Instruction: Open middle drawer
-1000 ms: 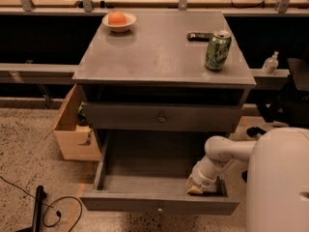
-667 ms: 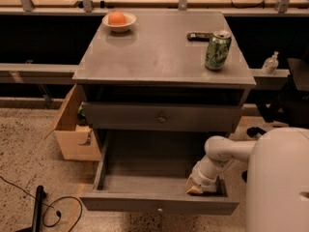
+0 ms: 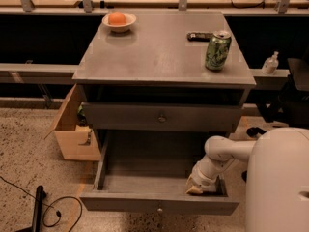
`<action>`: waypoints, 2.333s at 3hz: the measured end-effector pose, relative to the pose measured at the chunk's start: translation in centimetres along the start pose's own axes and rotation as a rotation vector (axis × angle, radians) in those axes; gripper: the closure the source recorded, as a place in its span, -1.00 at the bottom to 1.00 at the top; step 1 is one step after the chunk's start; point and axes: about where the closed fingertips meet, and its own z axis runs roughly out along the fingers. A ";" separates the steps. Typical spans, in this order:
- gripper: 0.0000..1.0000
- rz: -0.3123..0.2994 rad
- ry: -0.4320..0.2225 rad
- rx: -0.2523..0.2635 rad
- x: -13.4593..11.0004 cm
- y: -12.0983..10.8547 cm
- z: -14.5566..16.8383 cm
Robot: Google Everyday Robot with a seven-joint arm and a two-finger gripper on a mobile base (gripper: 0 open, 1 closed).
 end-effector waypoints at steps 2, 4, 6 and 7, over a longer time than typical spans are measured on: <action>1.00 0.000 0.000 0.000 0.0 0.0 0.0; 1.00 0.000 0.000 0.000 0.0 0.0 0.0; 1.00 0.000 0.000 0.000 0.0 0.0 0.0; 1.00 0.000 0.000 0.001 0.0 0.0 0.0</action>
Offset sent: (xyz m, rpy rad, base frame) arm 0.0058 -0.0041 -0.0009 -0.0137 -0.0323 -0.0335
